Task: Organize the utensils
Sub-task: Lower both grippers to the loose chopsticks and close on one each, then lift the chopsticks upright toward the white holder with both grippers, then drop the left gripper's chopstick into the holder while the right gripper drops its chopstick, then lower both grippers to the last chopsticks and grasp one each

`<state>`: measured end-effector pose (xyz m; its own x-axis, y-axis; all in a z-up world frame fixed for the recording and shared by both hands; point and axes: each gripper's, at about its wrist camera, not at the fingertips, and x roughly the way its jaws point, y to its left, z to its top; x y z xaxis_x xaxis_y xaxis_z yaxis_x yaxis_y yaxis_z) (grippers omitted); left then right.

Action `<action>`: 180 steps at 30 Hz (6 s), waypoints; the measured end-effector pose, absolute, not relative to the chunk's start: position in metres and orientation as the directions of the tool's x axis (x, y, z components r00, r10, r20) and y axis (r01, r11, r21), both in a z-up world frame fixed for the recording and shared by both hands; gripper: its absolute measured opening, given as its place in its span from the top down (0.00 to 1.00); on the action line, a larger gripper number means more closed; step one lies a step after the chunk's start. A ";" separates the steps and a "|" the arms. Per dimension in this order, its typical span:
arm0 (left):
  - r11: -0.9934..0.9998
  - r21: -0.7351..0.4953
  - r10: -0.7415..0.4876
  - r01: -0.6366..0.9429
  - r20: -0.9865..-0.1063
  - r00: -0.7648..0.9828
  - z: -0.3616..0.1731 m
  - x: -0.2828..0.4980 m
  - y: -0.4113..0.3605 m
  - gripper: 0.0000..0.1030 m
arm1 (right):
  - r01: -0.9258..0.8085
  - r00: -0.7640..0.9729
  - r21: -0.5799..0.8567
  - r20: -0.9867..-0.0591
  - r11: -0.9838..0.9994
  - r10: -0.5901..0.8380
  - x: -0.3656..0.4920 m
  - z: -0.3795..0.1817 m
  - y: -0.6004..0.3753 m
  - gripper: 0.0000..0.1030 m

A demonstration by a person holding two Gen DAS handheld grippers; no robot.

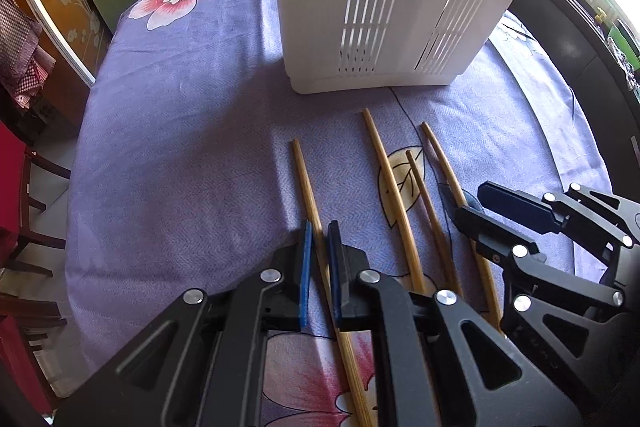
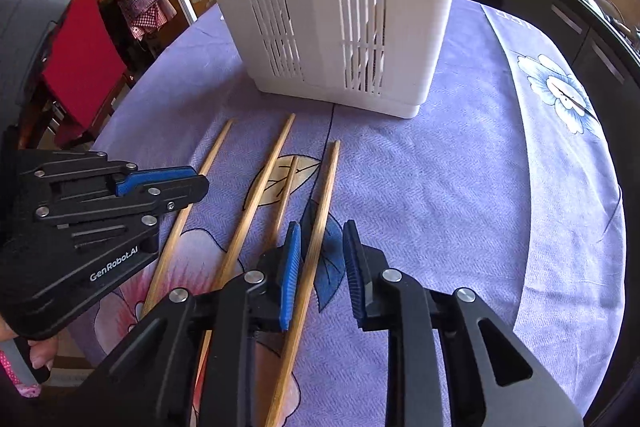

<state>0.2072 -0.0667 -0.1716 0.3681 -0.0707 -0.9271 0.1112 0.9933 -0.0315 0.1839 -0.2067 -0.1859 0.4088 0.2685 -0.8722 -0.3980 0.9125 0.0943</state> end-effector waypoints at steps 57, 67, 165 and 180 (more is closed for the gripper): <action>0.986 -0.087 -0.164 0.145 -0.702 0.693 -0.026 0.111 -0.030 0.95 | -0.357 0.674 0.230 -0.607 0.905 0.420 0.102 -0.036 -0.281 0.93; 0.984 -0.089 -0.171 0.152 -0.690 0.704 -0.018 0.110 -0.028 0.95 | -0.382 0.697 0.205 -0.576 0.901 0.426 0.097 -0.021 -0.279 0.93; 0.967 -0.223 -0.253 0.122 -0.899 0.357 -0.156 0.166 -0.096 0.61 | -0.224 0.706 0.307 -0.603 0.925 0.371 0.097 -0.080 -0.355 0.65; 0.995 -0.057 -0.084 0.087 -0.931 0.356 -0.172 0.186 -0.116 0.90 | -0.189 0.692 0.384 -0.601 0.904 0.400 0.105 -0.093 -0.385 0.65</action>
<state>0.1862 -0.1159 -0.1724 0.3559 -0.0841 -0.9307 0.0871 0.9946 -0.0566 0.1053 -0.3852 -0.0930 0.6922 0.4001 -0.6007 -0.1892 0.9038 0.3840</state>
